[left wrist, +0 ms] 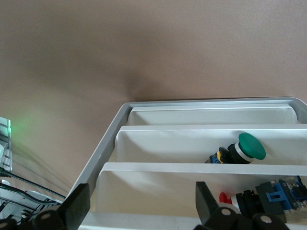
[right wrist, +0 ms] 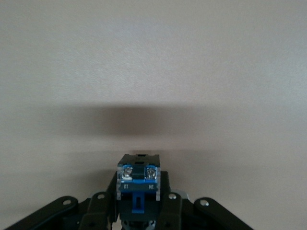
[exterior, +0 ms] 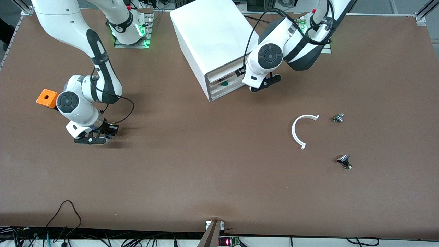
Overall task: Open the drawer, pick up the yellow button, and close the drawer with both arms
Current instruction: 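Lower the button onto the table with the right gripper and open it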
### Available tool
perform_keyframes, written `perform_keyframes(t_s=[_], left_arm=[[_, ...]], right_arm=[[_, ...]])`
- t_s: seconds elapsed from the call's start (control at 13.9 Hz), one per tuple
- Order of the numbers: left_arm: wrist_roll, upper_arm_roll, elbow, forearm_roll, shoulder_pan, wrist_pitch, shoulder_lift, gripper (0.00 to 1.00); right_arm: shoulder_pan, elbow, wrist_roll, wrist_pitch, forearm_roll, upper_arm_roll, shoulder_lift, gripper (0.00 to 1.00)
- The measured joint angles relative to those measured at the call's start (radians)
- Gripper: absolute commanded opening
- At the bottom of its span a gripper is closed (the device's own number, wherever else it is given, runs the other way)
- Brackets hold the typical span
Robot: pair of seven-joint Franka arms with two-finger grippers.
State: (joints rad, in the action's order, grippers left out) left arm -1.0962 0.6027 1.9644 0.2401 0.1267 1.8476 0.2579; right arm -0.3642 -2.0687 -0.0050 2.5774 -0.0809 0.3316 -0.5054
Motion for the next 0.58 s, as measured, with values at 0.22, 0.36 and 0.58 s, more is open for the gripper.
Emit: perform_keyframes(t_s=[0.22, 0.36, 0.58], left_arm=[[0.000, 0.002, 0.000, 0.019, 0.000, -0.013, 0.001, 0.97], [0.000, 0.002, 0.000, 0.021, 0.000, -0.023, 0.001, 0.97], [0.012, 0.002, -0.002, 0.021, 0.000, -0.024, 0.001, 0.97]], right_arm=[[0.000, 0.010, 0.000, 0.002, 0.000, -0.004, 0.005, 0.98], [-0.001, 0.036, 0.000, -0.010, -0.001, -0.006, 0.021, 0.98], [-0.002, 0.117, 0.000, -0.160, -0.001, -0.006, 0.073, 0.99]])
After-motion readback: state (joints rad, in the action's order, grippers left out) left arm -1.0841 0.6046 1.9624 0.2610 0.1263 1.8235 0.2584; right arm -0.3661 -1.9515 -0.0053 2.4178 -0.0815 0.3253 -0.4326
